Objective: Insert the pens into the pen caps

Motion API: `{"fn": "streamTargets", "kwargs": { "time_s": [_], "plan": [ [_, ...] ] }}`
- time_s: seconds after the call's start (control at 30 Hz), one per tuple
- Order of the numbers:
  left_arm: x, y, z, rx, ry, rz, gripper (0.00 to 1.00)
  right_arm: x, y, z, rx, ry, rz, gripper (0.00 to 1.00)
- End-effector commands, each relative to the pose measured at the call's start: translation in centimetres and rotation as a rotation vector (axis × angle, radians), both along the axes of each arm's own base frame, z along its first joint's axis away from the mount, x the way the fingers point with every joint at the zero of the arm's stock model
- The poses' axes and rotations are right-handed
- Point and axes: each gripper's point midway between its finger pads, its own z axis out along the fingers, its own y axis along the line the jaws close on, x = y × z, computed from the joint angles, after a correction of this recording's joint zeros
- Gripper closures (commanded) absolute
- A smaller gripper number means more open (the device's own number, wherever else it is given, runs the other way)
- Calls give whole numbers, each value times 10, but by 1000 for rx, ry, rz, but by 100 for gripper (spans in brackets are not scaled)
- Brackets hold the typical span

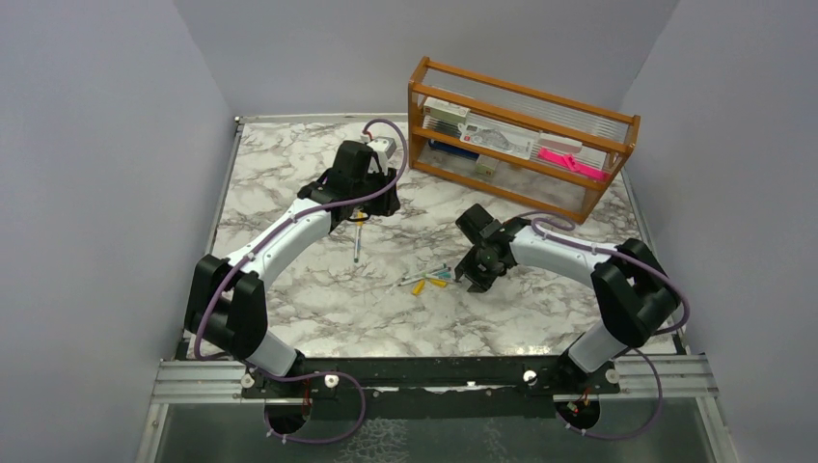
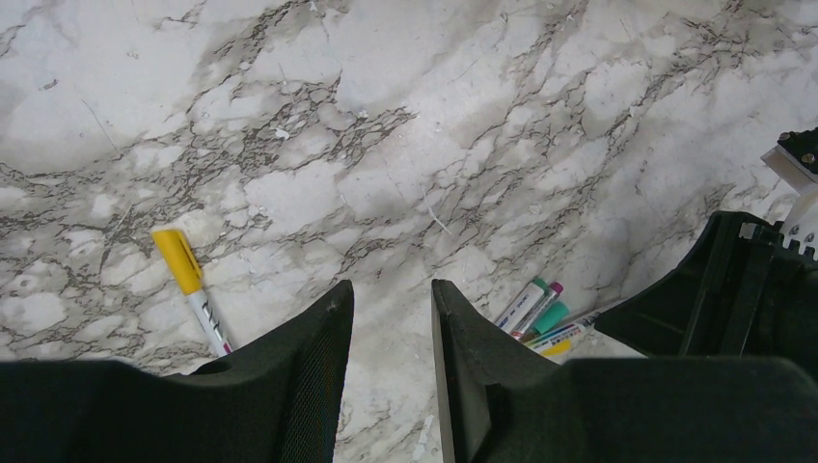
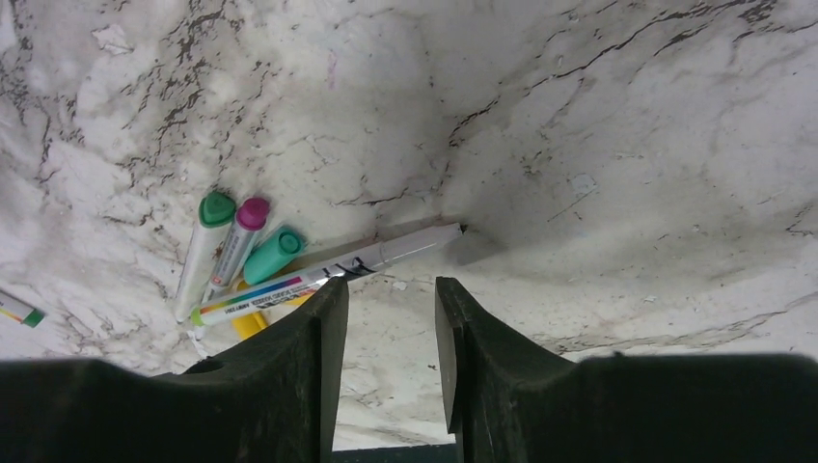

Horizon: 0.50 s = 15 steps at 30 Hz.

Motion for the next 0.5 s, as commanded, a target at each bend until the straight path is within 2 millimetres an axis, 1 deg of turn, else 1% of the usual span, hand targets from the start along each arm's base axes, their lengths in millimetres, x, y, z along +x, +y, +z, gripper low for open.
{"fn": "streamTargets", "kwargs": {
  "time_s": [0.0, 0.03, 0.07, 0.2, 0.3, 0.37, 0.47],
  "plan": [
    [1, -2, 9, 0, -28, -23, 62, 9, -1, -1, -41, -17, -50, 66],
    [1, -3, 8, 0, -28, -25, 62, 10, 1, -2, -40, -18, -46, 69],
    [2, -3, 9, 1, -29, -26, 62, 11, 2, -3, -38, -19, -45, 70],
    [3, -3, 9, 5, -34, -30, 62, 15, 6, -5, -27, -20, -40, 70],
    [4, -2, 8, 11, -35, -31, 62, 18, 8, 0, -15, -40, -45, 69],
    [4, -2, 7, 12, -34, -30, 62, 21, 9, 3, -10, -57, -48, 67],
    [4, -2, 7, 13, -34, -28, 62, 23, 8, 1, -23, -58, -55, 63]
  ]
}}
